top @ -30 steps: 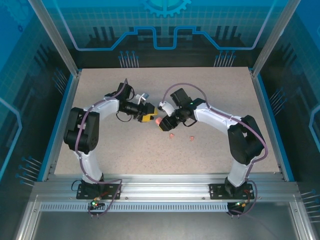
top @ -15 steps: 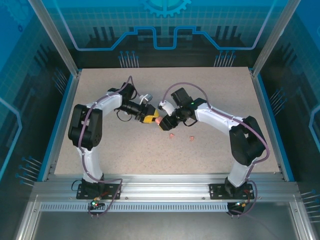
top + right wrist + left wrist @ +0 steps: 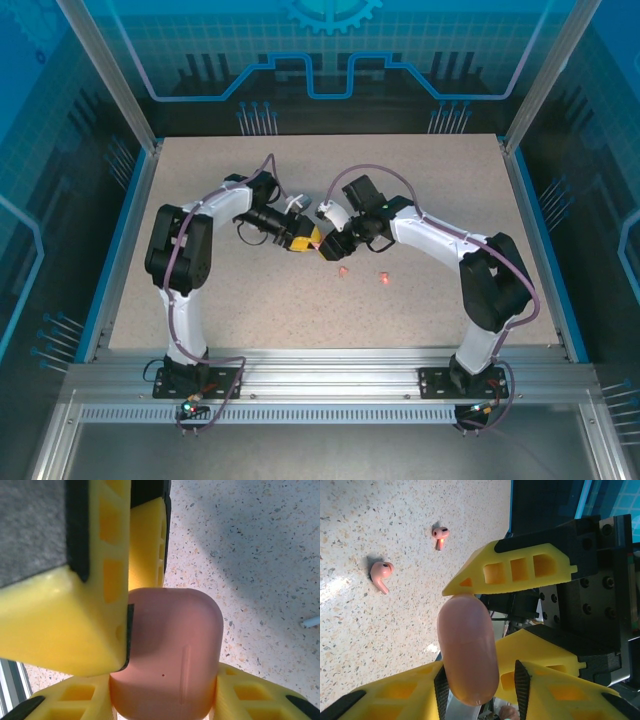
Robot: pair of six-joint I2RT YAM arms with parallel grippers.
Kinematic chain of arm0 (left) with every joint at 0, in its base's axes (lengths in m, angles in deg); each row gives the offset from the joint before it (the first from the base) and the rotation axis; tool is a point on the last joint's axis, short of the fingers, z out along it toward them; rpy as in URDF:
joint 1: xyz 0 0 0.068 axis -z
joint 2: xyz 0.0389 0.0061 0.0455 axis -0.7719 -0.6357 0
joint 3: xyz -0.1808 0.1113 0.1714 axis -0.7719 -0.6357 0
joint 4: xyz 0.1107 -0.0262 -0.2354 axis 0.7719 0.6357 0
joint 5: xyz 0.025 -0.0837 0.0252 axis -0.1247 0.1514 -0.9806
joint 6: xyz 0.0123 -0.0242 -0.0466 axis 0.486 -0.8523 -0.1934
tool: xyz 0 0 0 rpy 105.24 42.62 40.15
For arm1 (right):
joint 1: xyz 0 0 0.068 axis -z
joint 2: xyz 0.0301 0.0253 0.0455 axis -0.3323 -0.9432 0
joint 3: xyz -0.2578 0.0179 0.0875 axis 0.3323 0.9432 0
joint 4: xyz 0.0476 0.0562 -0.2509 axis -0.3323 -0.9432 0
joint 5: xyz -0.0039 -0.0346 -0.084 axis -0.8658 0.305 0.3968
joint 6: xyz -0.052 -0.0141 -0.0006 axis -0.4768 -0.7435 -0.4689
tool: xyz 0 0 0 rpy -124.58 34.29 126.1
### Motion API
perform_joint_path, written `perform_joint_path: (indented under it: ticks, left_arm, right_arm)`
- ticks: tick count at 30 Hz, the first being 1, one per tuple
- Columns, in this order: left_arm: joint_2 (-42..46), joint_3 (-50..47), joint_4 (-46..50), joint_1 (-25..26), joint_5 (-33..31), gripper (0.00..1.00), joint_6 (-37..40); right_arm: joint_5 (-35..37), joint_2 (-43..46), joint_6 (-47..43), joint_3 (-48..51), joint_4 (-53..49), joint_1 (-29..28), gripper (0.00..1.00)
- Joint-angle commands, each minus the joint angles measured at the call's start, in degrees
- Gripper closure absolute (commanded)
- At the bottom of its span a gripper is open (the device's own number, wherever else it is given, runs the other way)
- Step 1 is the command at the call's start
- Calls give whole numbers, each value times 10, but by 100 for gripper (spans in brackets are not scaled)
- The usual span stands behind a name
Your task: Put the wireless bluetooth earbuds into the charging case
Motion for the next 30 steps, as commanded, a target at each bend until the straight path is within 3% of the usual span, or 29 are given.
perform_joint_path:
  ticks: [1,16,23,26,28,30]
  left_arm:
    - [-7,18,33,4,20,59,29]
    - [-27,38,62,13,14,67,52]
    - [-29,38,64,12,15,87,55]
    - [-29,35,62,12,13,100,54]
    - [-28,31,53,12,8,100,48]
    - [-26,24,41,11,6,100,43]
  right_arm:
    - [2,10,-9,-14,-4,-2,62]
    - [2,3,-16,-28,-17,-10,63]
    - [9,2,-13,-31,-17,-11,62]
    - [19,7,-4,-33,-15,-9,47]
    - [-2,25,17,-25,-3,7,36]
    - [-24,54,40,-14,6,28,32]
